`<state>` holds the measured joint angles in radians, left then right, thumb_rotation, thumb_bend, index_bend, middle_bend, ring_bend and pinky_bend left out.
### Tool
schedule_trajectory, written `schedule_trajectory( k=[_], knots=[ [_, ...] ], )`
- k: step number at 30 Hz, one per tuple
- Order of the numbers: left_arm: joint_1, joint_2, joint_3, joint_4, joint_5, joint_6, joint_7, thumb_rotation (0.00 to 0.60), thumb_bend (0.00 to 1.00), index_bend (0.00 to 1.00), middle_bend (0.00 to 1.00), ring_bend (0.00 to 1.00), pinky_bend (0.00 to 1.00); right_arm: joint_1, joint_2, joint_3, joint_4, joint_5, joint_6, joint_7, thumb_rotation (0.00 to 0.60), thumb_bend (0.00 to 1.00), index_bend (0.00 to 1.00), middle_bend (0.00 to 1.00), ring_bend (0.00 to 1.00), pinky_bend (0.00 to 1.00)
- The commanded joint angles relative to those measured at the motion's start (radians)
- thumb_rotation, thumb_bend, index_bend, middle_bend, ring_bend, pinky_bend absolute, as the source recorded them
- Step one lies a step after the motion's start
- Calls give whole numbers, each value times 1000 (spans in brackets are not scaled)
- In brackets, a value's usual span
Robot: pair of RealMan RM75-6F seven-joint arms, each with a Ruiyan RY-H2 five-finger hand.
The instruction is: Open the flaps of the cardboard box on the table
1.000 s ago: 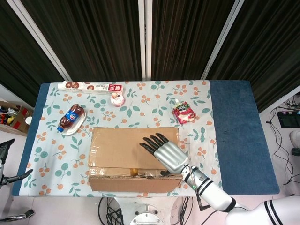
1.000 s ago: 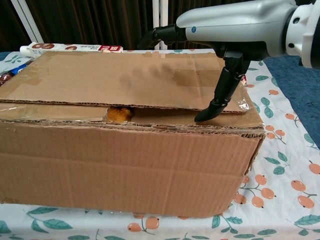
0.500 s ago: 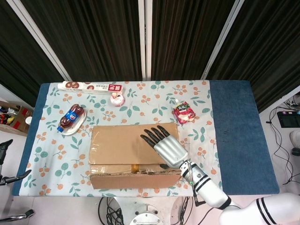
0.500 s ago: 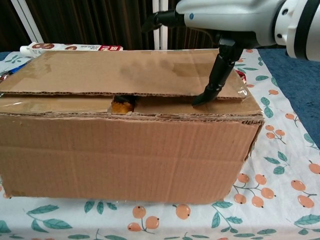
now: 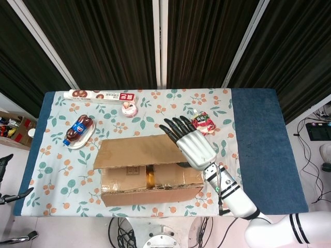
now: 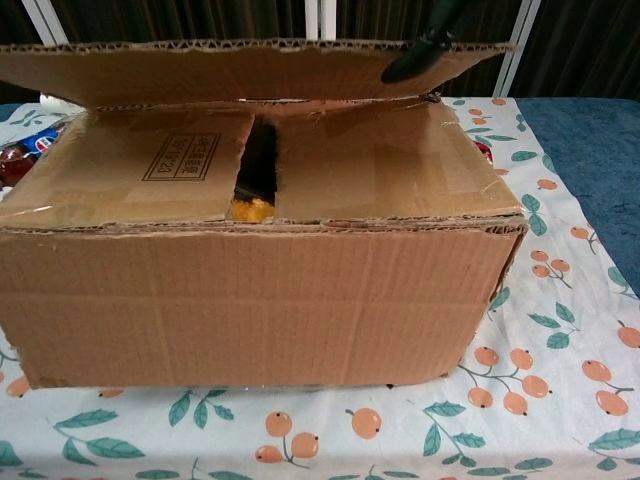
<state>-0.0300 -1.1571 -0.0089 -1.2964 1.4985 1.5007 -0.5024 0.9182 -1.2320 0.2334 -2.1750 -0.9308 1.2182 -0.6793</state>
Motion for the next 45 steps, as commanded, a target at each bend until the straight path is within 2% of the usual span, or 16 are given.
schedule_trajectory(
  k=[1, 6, 10, 16, 21, 26, 30, 37, 41, 45],
  knots=[
    [1, -1, -1, 7, -1, -3, -10, 421, 0, 2, 80, 69, 164, 17, 4, 39, 43, 14, -7, 24, 600, 33, 0, 0, 0, 0],
    [3, -3, -6, 23, -3, 1, -23, 421, 0, 2, 80, 69, 164, 63, -17, 87, 139, 42, -25, 15, 600, 34, 0, 0, 0, 0],
    [6, -4, -10, 39, -8, -1, -40, 423, 0, 2, 80, 69, 164, 111, -62, 115, 263, 59, -27, -21, 600, 35, 0, 0, 0, 0],
    [10, -2, -15, 56, -15, -1, -59, 428, 0, 2, 80, 69, 164, 176, -156, 135, 473, 118, -75, -29, 600, 35, 0, 0, 0, 0],
    [13, 3, -18, 64, -24, -10, -71, 428, 0, 2, 80, 69, 164, 197, -188, 145, 545, 118, -93, -7, 600, 38, 0, 0, 0, 0],
    [11, 7, -23, 62, -24, -12, -71, 428, 0, 2, 80, 69, 164, 172, -149, 156, 509, 98, -83, 37, 600, 39, 0, 0, 0, 0],
    [6, 11, -25, 47, -17, -11, -59, 429, 0, 2, 80, 69, 164, 130, -76, 159, 425, 83, -81, 81, 600, 39, 0, 0, 0, 0],
    [0, 17, -31, 10, -8, -2, -34, 426, 0, 2, 80, 69, 164, 83, 28, 118, 285, -29, -171, 188, 600, 37, 0, 0, 0, 0],
    [0, 20, -31, 1, -8, -2, -25, 428, 0, 2, 79, 69, 164, 88, 22, 79, 246, -91, -215, 201, 600, 34, 0, 0, 0, 0],
    [5, 23, -30, 3, -13, -1, -29, 431, 0, 2, 79, 69, 164, 107, -29, 53, 245, -105, -233, 189, 600, 35, 0, 0, 0, 0]
  ],
)
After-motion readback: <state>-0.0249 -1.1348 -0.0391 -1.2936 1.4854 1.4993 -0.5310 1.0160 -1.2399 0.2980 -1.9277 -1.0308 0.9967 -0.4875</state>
